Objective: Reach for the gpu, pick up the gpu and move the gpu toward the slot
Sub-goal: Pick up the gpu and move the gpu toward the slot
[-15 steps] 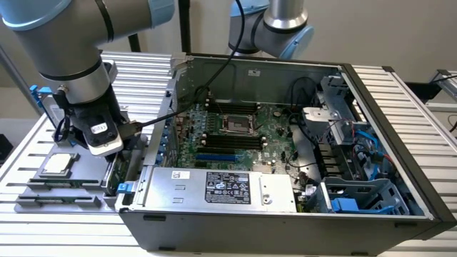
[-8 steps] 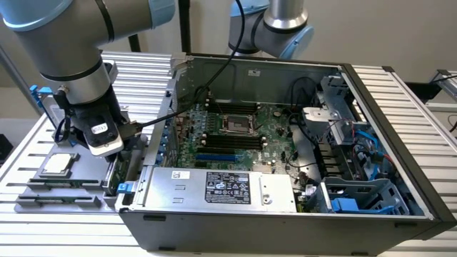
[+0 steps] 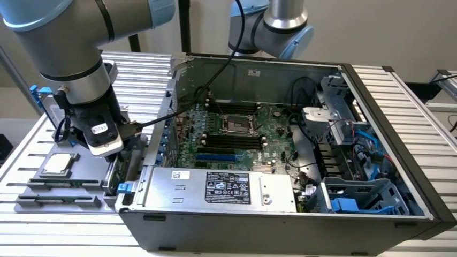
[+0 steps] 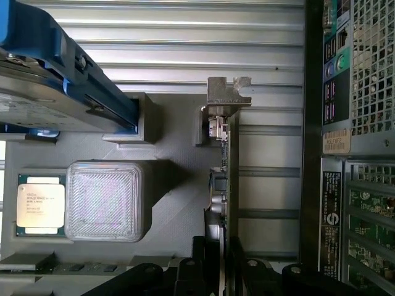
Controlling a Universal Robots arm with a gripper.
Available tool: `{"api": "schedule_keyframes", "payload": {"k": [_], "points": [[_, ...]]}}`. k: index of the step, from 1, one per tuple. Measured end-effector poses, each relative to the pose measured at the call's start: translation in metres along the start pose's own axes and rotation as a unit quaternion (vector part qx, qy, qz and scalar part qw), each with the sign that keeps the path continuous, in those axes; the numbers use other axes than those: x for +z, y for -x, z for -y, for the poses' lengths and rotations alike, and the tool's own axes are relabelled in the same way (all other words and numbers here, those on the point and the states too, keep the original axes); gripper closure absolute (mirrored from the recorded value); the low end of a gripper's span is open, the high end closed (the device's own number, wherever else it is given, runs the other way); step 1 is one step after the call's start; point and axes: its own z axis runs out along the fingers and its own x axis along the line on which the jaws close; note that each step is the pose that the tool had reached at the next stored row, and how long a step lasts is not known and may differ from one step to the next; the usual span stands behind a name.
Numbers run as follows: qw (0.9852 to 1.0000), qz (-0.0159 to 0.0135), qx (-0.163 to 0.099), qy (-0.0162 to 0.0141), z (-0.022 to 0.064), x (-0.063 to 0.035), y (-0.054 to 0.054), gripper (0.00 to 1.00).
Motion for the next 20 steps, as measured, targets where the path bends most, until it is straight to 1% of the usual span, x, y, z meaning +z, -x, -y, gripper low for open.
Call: {"api": "schedule_keyframes", "payload": {"k": [6,12,20], "points": [[1.0000,0.0000,0.000,0.0000,0.0000,0.0000,-0.0001,0.74],[1.0000,0.0003,0.009,0.0000,0.0000,0.0001,-0.0001,0.74],[1.0000,0.0003,0.010,0.0001,0.0000,0.0001,-0.0001,0.74]]}}
